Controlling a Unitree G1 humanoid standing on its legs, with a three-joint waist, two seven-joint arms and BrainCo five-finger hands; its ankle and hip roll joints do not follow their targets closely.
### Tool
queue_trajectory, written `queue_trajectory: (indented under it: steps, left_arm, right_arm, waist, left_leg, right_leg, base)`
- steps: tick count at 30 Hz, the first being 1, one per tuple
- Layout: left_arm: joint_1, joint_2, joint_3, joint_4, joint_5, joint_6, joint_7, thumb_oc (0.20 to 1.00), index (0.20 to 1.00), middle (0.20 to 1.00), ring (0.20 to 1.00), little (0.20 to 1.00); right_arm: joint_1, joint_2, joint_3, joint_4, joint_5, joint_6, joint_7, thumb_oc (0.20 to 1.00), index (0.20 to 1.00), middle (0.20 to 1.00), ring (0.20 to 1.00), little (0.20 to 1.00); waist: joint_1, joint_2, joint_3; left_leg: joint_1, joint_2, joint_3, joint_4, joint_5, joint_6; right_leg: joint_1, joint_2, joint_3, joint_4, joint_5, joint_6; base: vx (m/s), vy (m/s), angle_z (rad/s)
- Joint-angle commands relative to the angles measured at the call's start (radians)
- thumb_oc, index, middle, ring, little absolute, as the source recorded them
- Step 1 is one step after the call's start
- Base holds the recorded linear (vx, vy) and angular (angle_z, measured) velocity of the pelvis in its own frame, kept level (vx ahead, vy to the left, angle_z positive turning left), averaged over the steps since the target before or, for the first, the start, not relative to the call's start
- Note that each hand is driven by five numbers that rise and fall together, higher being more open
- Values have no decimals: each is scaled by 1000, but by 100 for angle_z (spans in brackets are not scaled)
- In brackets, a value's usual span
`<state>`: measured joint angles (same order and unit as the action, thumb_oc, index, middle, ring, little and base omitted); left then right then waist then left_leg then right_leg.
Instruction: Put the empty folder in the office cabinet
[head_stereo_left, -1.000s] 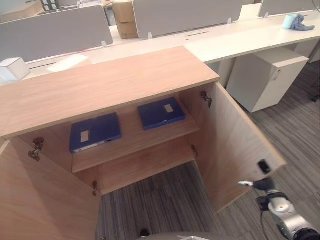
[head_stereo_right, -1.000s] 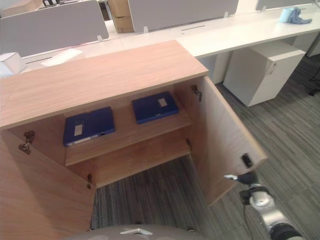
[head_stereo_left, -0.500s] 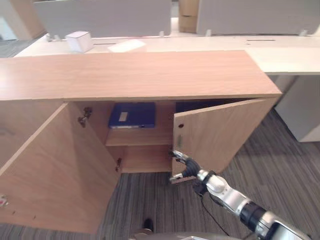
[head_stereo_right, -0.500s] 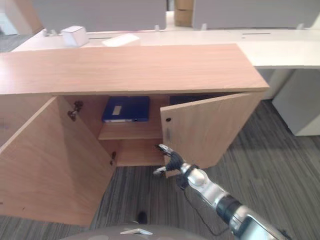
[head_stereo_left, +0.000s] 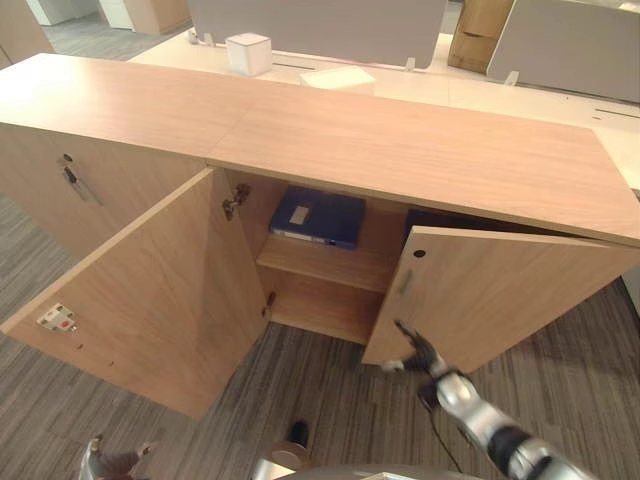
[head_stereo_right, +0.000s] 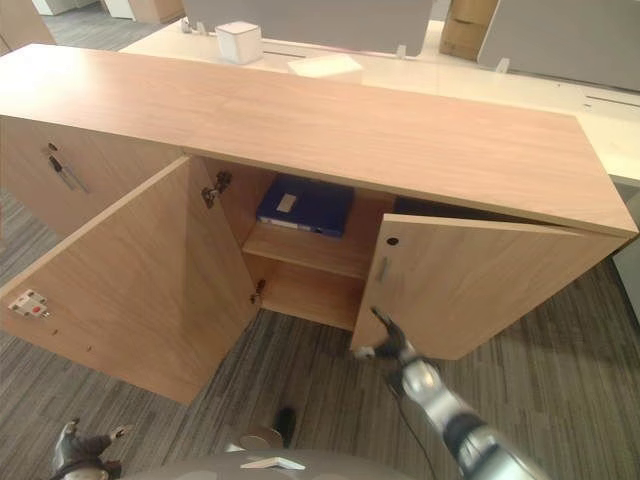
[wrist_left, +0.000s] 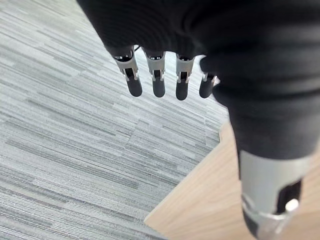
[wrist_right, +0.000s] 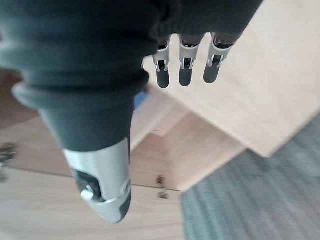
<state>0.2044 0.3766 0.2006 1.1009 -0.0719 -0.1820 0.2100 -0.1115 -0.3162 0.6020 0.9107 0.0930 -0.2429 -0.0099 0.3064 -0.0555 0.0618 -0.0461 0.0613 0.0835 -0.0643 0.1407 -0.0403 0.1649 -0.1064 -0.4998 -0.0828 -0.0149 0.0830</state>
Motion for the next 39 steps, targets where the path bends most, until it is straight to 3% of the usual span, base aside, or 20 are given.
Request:
queue_trajectory:
  steps: [1,5,8,10,11,16,21,25,28,35,39]
  left_arm:
    - [-31,78,5,82,-67,-19,60,1000,1000,1000,1000,1000]
    - [-65,115,39,64,-94,-35,76,1000,1000,1000,1000,1000]
    - [-42,99,76,70,-132,-60,93,1000,1000,1000,1000,1000]
    - [-37,107,85,75,-134,-66,95,1000,1000,1000,1000,1000]
    - [-43,131,100,92,-140,-73,99,1000,1000,1000,1000,1000]
    - [-39,188,113,67,-124,-75,85,1000,1000,1000,1000,1000]
    - [-40,269,137,58,-94,-72,61,1000,1000,1000,1000,1000]
    - [-47,285,135,55,-91,-72,46,1000,1000,1000,1000,1000]
    - [-82,305,114,62,-102,-69,24,1000,1000,1000,1000,1000]
    - [-97,270,50,18,-104,-69,-11,1000,1000,1000,1000,1000]
    - [-97,206,-25,-27,-98,-79,-47,1000,1000,1000,1000,1000]
  right_arm:
    - [-24,0,-8,14,-50,-29,-14,1000,1000,1000,1000,1000]
    - [50,-31,-32,56,-83,-20,-3,1000,1000,1000,1000,1000]
    - [88,-41,-69,109,-100,-9,1,1000,1000,1000,1000,1000]
    - [96,-41,-80,119,-99,-10,2,1000,1000,1000,1000,1000]
    - [109,-49,-93,118,-102,-12,2,1000,1000,1000,1000,1000]
    - [154,-69,-122,98,-98,-15,13,1000,1000,1000,1000,1000]
    - [195,-68,-168,87,-63,-9,21,1000,1000,1000,1000,1000]
    - [200,-64,-178,89,-49,-3,29,1000,1000,1000,1000,1000]
    - [190,-49,-186,114,-25,10,38,1000,1000,1000,1000,1000]
    - [200,-30,-192,132,-22,20,43,1000,1000,1000,1000,1000]
    - [213,-22,-202,138,-22,21,47,1000,1000,1000,1000,1000]
  waist:
    - [12,14,-35]
    - [-11,34,22]
    - [-53,39,33]
    - [-68,42,31]
    - [-96,54,18]
    - [-127,63,-5]
    - [-150,44,-19]
    - [-155,33,-19]
    - [-169,4,-9]
    - [-195,-26,-10]
    - [-221,-27,-20]
  left_leg:
    - [-73,92,46,5,66,-105]
    - [-139,126,69,79,92,-133]
    - [-99,147,50,117,19,-125]
    - [-73,159,36,105,8,-130]
    - [-40,174,14,63,6,-138]
    - [10,175,42,-13,0,-139]
    - [50,157,70,-22,-29,-133]
    - [60,148,78,-23,-40,-128]
    - [73,131,93,-23,-59,-115]
    - [94,119,117,-23,-77,-101]
    - [109,112,134,-23,-89,-95]
  right_leg:
    - [-2,-9,56,-3,-32,10]
    - [-8,-8,31,-2,-35,2]
    - [-31,-42,35,6,-6,12]
    - [-45,-54,40,11,6,18]
    - [-79,-65,50,14,20,31]
    - [-93,-61,59,17,34,41]
    - [-83,-82,81,17,51,55]
    - [-82,-88,94,16,59,61]
    - [-95,-97,130,19,75,72]
    - [-101,-101,173,15,86,78]
    - [-104,-102,197,11,91,80]
  base:
    - [-41,-27,1]
    - [-176,-33,12]
    - [-144,128,7]
    - [-52,168,0]
    - [-20,128,4]
    - [4,121,11]
    - [58,104,-12]
    - [32,70,-16]
    - [11,86,-4]
    - [26,40,-20]
    - [31,31,-17]
